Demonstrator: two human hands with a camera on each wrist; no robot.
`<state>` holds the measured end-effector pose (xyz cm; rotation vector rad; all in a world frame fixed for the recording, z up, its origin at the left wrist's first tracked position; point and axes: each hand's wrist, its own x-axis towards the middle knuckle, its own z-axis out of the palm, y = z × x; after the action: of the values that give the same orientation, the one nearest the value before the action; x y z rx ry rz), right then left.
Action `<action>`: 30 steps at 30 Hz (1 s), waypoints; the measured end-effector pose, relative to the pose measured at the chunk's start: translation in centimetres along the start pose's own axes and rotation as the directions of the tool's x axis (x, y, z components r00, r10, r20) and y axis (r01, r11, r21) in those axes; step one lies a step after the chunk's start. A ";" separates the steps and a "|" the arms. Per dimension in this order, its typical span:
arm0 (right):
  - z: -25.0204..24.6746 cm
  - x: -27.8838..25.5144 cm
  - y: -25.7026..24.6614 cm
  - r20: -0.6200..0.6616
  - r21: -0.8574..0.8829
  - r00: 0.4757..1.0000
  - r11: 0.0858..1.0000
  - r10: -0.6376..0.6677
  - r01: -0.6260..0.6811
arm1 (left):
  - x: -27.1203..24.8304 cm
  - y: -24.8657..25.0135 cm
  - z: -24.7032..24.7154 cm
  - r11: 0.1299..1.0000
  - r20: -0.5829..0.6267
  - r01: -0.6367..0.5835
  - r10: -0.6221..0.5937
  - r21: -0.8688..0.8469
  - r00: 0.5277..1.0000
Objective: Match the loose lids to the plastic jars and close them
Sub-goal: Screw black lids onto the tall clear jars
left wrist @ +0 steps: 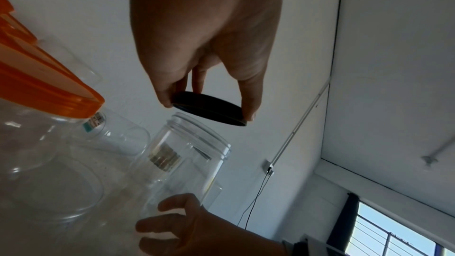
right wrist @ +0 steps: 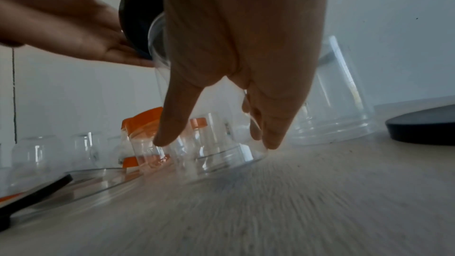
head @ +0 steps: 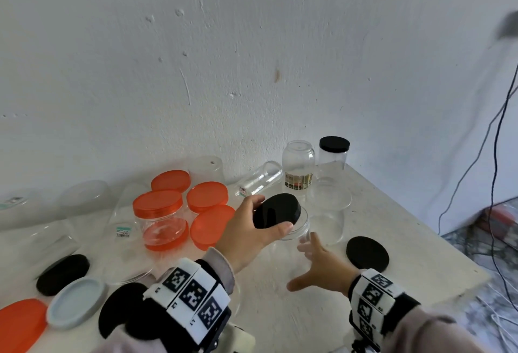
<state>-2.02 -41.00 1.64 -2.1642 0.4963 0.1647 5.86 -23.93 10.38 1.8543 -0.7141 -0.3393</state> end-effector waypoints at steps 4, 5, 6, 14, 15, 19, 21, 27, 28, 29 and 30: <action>0.1 0.1 0.4 -0.005 -0.017 1.000 1.000 -0.009 0.009 | 0.1 -0.3 0.4 0.994 0.009 -0.049 0.049 0.095 0.999; -0.1 0.0 0.5 -0.004 -0.017 1.000 1.000 -0.013 0.013 | 0.1 -0.4 0.5 0.992 0.010 -0.058 0.058 0.112 0.998; -0.3 -0.1 0.6 0.001 -0.008 1.000 1.000 -0.016 0.016 | 0.1 -0.5 0.6 0.989 0.012 -0.067 0.066 0.129 0.998; -2.3 -1.1 -0.6 -0.013 0.237 0.982 0.953 -0.189 0.187 | 0.7 -0.2 1.3 0.954 0.075 -0.117 0.100 0.277 0.992; -2.3 -1.1 -0.7 -0.016 0.233 0.980 0.953 -0.196 0.195 | 0.8 0.0 1.5 0.947 0.088 -0.129 0.108 0.295 0.990; -2.4 -1.3 -0.7 -0.004 0.219 0.978 0.954 -0.209 0.205 | 1.4 0.6 2.0 0.931 0.120 -0.135 0.099 0.339 0.988; -2.6 -1.3 -0.8 0.006 0.187 0.977 0.960 -0.212 0.207 | 1.5 0.6 2.3 0.914 0.132 -0.133 0.089 0.382 0.987; -2.5 -1.0 -0.6 0.009 0.145 0.976 0.966 -0.219 0.215 | 1.6 0.3 2.4 0.901 0.142 -0.125 0.071 0.415 0.987; -2.6 -1.0 -0.6 0.012 0.138 0.976 0.967 -0.218 0.214 | 1.6 0.2 2.4 0.907 0.150 -0.119 0.062 0.404 0.987; -2.7 -1.0 -0.6 0.024 0.134 0.976 0.968 -0.217 0.212 | 1.7 0.0 2.3 0.916 0.162 -0.109 0.049 0.387 0.986; -3.0 -1.2 -0.7 0.042 0.135 0.976 0.969 -0.215 0.208 | 1.7 -0.2 2.1 0.927 0.176 -0.095 0.032 0.364 0.984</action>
<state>-2.99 -42.71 4.29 -2.0623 0.2345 0.0724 6.11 -26.52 9.49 2.1706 -1.0074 -0.3375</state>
